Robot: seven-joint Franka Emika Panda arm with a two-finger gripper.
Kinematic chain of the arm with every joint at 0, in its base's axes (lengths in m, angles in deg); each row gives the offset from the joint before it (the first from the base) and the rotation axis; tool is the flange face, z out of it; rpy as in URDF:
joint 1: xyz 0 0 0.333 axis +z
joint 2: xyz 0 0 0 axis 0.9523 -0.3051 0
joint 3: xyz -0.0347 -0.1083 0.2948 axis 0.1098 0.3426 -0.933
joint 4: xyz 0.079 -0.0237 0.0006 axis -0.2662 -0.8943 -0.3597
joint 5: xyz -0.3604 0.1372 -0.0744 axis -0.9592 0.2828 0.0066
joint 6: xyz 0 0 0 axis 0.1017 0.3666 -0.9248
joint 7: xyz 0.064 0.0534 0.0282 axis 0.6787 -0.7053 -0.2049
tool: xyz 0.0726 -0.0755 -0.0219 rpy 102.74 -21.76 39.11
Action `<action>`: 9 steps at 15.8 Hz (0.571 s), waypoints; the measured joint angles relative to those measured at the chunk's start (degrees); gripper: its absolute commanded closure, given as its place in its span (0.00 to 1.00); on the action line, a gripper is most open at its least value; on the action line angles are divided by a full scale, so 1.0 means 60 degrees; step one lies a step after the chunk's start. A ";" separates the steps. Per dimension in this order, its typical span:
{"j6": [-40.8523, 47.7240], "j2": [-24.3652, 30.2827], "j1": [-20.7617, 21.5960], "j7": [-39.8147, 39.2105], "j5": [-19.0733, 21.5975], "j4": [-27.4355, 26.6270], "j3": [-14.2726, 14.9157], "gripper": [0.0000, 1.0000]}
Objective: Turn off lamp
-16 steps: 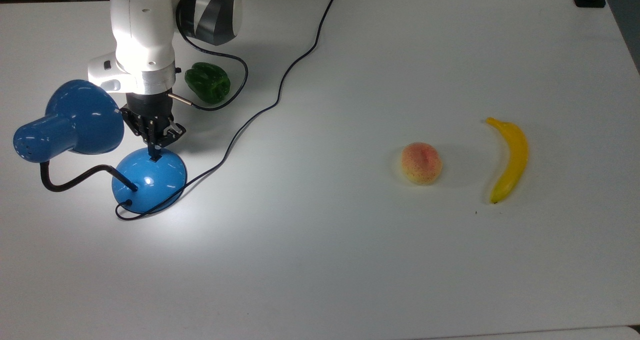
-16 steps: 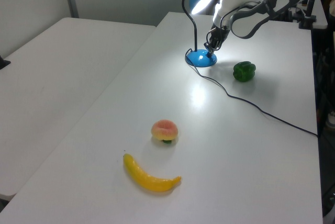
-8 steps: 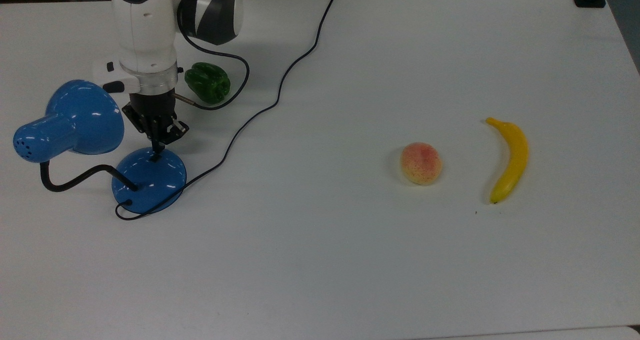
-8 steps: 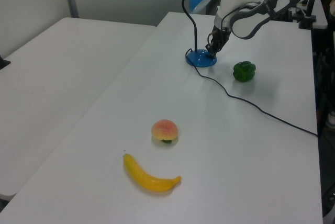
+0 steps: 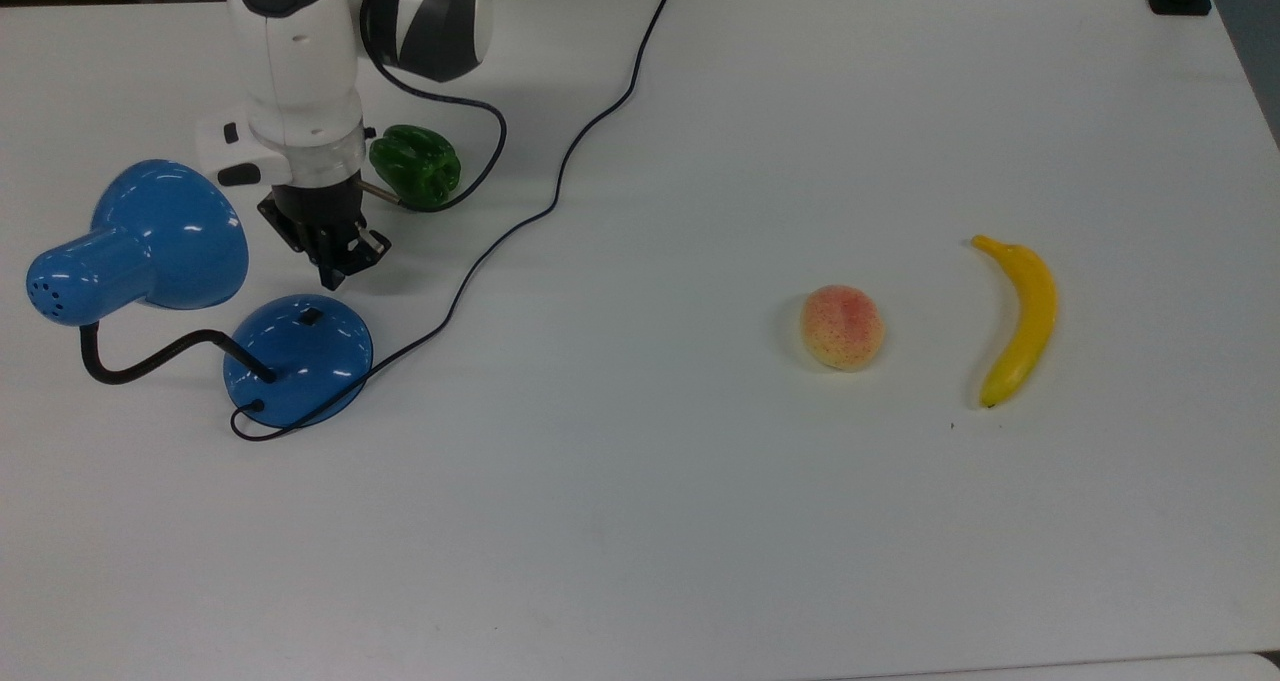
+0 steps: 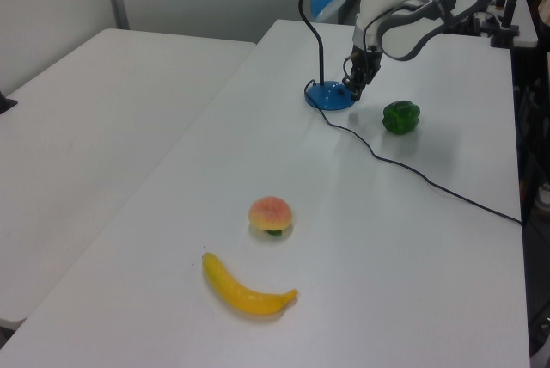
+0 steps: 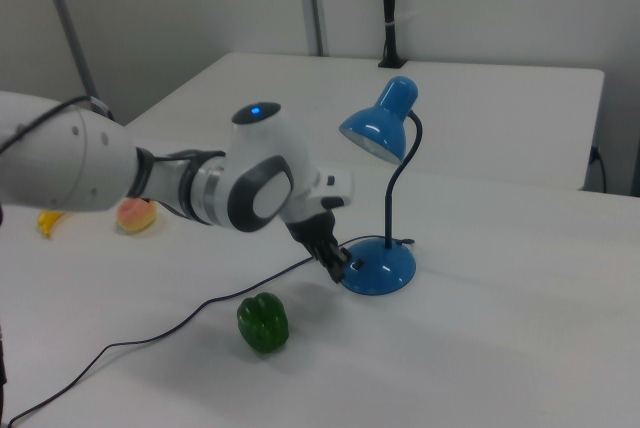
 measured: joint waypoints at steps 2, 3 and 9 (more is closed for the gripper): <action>0.0449 0.0347 0.0217 0.0000 0.0000 0.0045 -0.0076 1.00; 0.0834 0.0550 0.0402 0.0000 0.0000 0.0101 -0.0106 1.00; 0.3710 0.1508 0.1863 -0.0590 -0.0001 0.0742 -0.0155 1.00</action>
